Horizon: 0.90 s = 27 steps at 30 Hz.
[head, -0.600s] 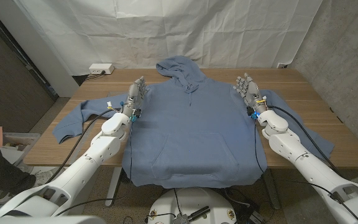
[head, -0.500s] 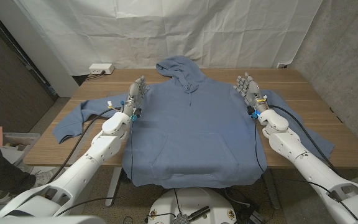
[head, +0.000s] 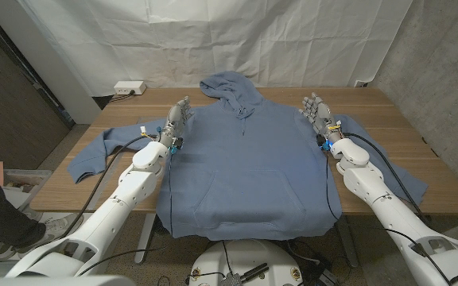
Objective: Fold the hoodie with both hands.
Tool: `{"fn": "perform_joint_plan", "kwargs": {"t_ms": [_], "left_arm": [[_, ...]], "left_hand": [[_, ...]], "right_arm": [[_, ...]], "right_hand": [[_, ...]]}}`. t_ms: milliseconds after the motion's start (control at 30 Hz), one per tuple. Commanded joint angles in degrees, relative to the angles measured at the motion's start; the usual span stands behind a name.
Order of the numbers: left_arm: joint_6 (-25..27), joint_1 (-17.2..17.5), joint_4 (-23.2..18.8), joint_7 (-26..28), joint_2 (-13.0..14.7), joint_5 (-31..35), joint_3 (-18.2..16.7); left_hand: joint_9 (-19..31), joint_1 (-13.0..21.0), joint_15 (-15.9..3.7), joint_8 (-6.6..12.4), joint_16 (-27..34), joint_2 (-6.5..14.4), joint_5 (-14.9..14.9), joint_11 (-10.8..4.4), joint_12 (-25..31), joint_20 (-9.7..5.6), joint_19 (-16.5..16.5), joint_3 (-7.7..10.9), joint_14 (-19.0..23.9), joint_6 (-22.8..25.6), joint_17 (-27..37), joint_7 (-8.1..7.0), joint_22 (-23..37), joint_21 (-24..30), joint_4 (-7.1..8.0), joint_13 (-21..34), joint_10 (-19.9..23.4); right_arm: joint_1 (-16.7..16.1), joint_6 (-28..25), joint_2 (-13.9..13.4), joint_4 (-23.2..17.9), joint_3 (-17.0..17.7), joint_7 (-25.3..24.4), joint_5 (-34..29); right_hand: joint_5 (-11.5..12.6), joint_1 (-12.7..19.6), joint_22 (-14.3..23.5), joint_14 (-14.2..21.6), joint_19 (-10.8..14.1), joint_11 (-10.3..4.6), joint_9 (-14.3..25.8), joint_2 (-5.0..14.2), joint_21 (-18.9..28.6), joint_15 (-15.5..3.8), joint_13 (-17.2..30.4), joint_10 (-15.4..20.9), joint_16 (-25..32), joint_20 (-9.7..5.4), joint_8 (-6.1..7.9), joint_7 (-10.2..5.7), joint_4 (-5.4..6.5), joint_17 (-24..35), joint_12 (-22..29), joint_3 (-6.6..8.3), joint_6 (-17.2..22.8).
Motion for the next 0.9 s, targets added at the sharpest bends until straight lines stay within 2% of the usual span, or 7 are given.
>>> {"fn": "perform_joint_plan", "kwargs": {"t_ms": [33, 267, 400, 467, 733, 800, 900], "left_arm": [[3.32, 1.17, -3.07, -0.41, 0.74, 9.36, -1.47], [6.28, 2.32, -6.75, -0.06, 3.13, 14.55, -1.18], [9.98, 3.99, -10.9, 2.2, 4.23, 17.67, -1.56], [10.49, 4.66, -12.09, 2.32, 4.72, 18.59, -1.8], [12.38, 7.2, -15.65, 2.31, 6.72, 21.94, -2.58], [12.85, 7.89, -16.63, 2.51, 7.67, 23.59, -2.57], [13.15, 8.47, -17.37, 2.46, 8.06, 24.54, -2.84]], "left_hand": [[0.17, 0.32, 0.05, 0.47, 0.28, 4.66, -0.06, -0.03, 0.65, 0.05, 0.52, 0.18, 0.73, 1.18, 0.09, 0.13, 0.11, 0.38, -0.45, 0.26, 1.14], [0.16, 0.4, 0.08, 0.4, 0.26, 4.63, -0.07, -0.2, 0.64, 0.37, 0.71, 0.23, 1.04, 1.46, 0.07, 0.09, 0.11, 0.38, -0.51, 0.27, 1.44], [0.15, 0.46, 0.28, 0.36, 0.23, 4.58, -0.09, -0.07, 0.71, 0.91, 0.39, 0.28, 1.36, 1.9, 0.05, 0.13, 0.12, 0.18, -0.57, 0.28, 2.01], [0.15, 0.49, 0.34, 0.44, 0.24, 4.53, -0.12, -0.02, 0.79, 1.09, 0.42, 0.31, 1.72, 2.55, 0.05, 0.24, 0.13, 0.12, -0.59, 0.28, 2.53], [0.14, 0.51, 0.18, 0.33, 0.2, 4.53, -0.14, -0.09, 0.76, 1.19, 0.51, 0.34, 1.94, 2.77, 0.05, 0.15, 0.14, 0.09, -0.58, 0.29, 2.8], [0.14, 0.52, 0.12, 0.36, 0.2, 4.54, -0.14, -0.09, 0.72, 1.1, 0.58, 0.36, 2.04, 3.01, 0.06, -0.04, 0.14, 0.09, -0.58, 0.29, 2.83], [0.13, 0.53, 0.04, 0.34, 0.16, 4.55, -0.15, -0.16, 0.71, 1.02, 0.67, 0.38, 2.11, 3.2, 0.06, -0.22, 0.15, 0.08, -0.56, 0.29, 3.01]], "right_arm": [[-3.19, -2.94, 0.27, -5.46, 2.47, -4.22, -7.72], [-4.29, -4.26, -1.01, -7.75, 1.82, -6.56, -10.76], [-5.56, -4.86, -1.5, -10.19, 1.37, -10.73, -13.87], [-6.04, -6.65, -2.32, -11.88, 1.04, -11.83, -14.95], [-7.91, -10.03, -3.41, -15.86, 0.37, -16.63, -17.99], [-8.86, -12.48, -4.05, -18.04, 0.27, -18.34, -19.23], [-9.18, -12.78, -4.3, -18.55, 0.12, -19.12, -19.68]], "right_hand": [[-0.09, 0.98, 0.08, -0.06, 0.31, 0.87, 0.15, -0.34, 0.08, 0.71, 0.19, 0.07, 0.14, 0.81, 0.28, 0.71, -0.88, -0.03, 0.33, 0.1, 0.18], [-0.23, 1.56, 0.08, 0.09, 0.48, 0.96, 0.14, -0.71, 0.1, 0.81, 0.18, 0.3, 0.15, 0.96, 0.34, 0.83, -1.59, -0.05, 0.4, 0.15, 0.38], [-0.37, 2.2, 0.08, 0.45, 0.91, 1.11, 0.14, -0.93, 0.21, 0.83, 0.18, 0.82, 0.23, 1.06, 0.5, 0.89, -2.32, -0.06, 0.57, 0.26, 0.87], [-0.48, 2.8, 0.08, 1.01, 1.41, 1.32, 0.14, -1.02, 0.34, 0.84, 0.18, 1.58, 0.37, 1.1, 0.63, 0.97, -2.98, -0.07, 0.84, 0.4, 1.37], [-0.64, 3.67, 0.1, 1.46, 1.79, 1.18, 0.15, -0.89, 0.37, 0.63, 0.18, 1.83, 0.41, 0.96, 0.71, 0.77, -3.83, -0.07, 0.87, 0.66, 1.89], [-0.76, 4.15, 0.11, 1.99, 2.17, 1.03, 0.16, -0.78, 0.44, 0.7, 0.19, 2.49, 0.53, 1.03, 0.8, 0.76, -4.31, -0.07, 1.08, 0.79, 2.34], [-0.85, 4.42, 0.12, 2.33, 2.52, 1.12, 0.17, -0.72, 0.52, 0.76, 0.19, 2.8, 0.59, 1.07, 0.91, 0.91, -4.61, -0.07, 1.16, 0.83, 2.81]]}}
